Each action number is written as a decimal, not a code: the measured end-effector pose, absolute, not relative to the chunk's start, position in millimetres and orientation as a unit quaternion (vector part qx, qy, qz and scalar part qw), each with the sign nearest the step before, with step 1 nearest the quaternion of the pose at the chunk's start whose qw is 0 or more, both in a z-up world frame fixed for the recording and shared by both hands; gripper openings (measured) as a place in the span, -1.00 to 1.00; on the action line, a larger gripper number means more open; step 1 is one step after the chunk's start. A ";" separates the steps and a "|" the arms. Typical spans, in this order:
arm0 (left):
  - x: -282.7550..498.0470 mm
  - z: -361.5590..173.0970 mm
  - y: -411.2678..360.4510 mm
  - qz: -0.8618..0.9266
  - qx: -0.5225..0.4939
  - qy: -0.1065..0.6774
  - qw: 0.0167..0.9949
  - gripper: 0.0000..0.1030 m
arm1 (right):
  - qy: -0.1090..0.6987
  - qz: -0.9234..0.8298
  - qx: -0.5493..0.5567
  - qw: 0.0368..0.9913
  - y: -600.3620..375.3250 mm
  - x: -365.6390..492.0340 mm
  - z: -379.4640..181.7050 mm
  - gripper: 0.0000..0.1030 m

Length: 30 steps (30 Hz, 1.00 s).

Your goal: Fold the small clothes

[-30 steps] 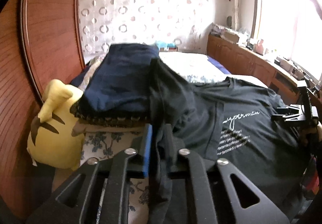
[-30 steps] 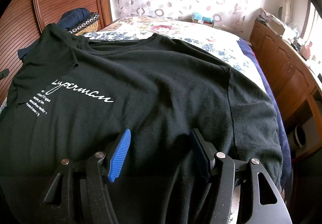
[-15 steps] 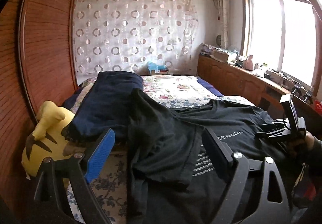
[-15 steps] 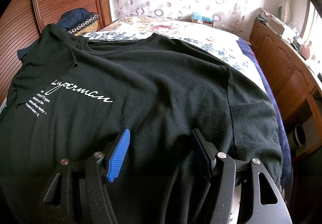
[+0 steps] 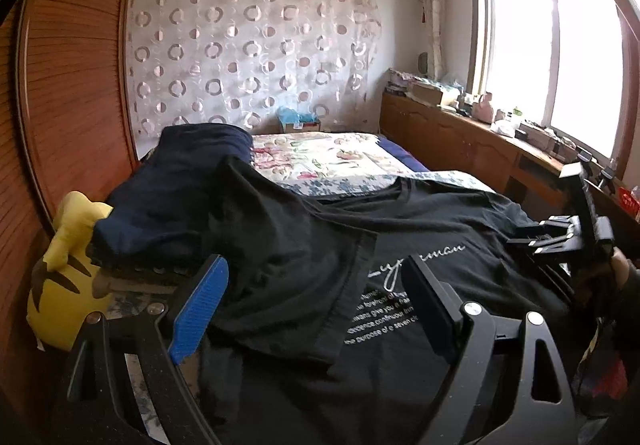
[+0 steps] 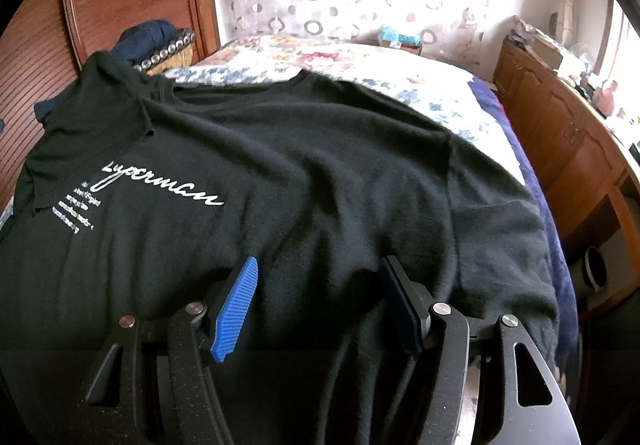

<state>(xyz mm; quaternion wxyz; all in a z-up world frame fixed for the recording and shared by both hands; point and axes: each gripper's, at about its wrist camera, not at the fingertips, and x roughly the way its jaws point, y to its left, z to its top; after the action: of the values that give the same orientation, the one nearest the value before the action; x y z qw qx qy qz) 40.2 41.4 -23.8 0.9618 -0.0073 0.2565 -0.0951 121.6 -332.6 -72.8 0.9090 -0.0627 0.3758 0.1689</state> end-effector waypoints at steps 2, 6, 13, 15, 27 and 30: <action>40.5 -26.6 35.3 -0.102 -0.006 0.261 0.960 0.72 | 0.363 0.165 -0.051 0.916 -345.6 113.8 -66.7 0.26; 41.0 -32.2 20.9 -0.116 0.000 0.269 0.956 0.72 | 0.348 0.129 -0.034 0.928 -386.6 98.9 -59.6 0.26; 41.5 -39.4 -3.2 -0.137 0.006 0.282 0.949 0.72 | 0.354 0.076 0.016 0.932 -463.0 92.1 -66.4 0.26; 40.3 -41.5 -8.6 -0.143 0.010 0.286 0.948 0.72 | 0.359 0.071 0.023 0.930 -474.8 92.1 -70.8 0.26; 37.4 -51.9 -26.8 -0.163 0.020 0.305 0.938 0.72 | 0.391 0.076 0.069 0.915 -503.1 111.6 -90.4 0.21; 38.6 -55.3 -28.2 -0.164 0.019 0.313 0.935 0.72 | 0.408 0.080 0.082 0.906 -509.3 114.0 -97.2 0.18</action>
<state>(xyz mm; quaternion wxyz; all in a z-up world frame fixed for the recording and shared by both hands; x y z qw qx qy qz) 38.6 -28.2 -55.3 0.9354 0.0195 0.3128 -0.1638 114.0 -509.3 -97.2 0.9059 0.0821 0.4076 0.0804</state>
